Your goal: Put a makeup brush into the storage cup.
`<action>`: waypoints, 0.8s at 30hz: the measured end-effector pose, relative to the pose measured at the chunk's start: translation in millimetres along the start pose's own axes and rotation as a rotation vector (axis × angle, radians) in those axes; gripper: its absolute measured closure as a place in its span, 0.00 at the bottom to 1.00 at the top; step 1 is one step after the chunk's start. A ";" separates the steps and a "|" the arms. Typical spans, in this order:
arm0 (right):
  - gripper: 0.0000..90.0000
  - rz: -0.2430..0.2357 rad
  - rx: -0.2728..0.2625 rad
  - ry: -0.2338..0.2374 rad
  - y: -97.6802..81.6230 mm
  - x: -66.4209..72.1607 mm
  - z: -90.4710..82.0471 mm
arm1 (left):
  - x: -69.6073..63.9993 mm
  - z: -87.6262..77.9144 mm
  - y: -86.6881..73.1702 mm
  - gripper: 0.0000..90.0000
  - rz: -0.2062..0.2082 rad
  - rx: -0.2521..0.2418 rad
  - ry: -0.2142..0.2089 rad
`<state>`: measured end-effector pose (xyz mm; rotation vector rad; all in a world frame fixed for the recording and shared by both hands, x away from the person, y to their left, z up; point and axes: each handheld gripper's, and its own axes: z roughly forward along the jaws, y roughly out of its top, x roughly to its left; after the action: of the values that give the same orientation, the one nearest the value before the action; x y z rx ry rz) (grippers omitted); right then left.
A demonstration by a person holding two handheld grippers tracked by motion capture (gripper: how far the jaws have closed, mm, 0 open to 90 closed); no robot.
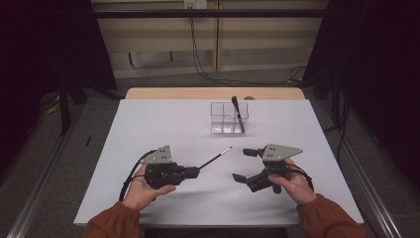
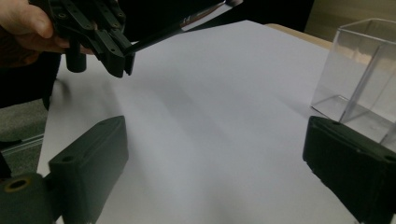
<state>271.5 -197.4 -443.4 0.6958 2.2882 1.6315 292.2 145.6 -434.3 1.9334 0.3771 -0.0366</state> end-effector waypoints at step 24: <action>0.12 0.093 -0.133 0.126 24.5 4.7 10.7 | -7.5 13.6 5.1 0.95 0.039 -0.089 -0.027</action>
<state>278.2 -179.8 -423.8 0.6957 2.2356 1.9013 288.5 129.7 -433.4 1.8501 0.3180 -0.0196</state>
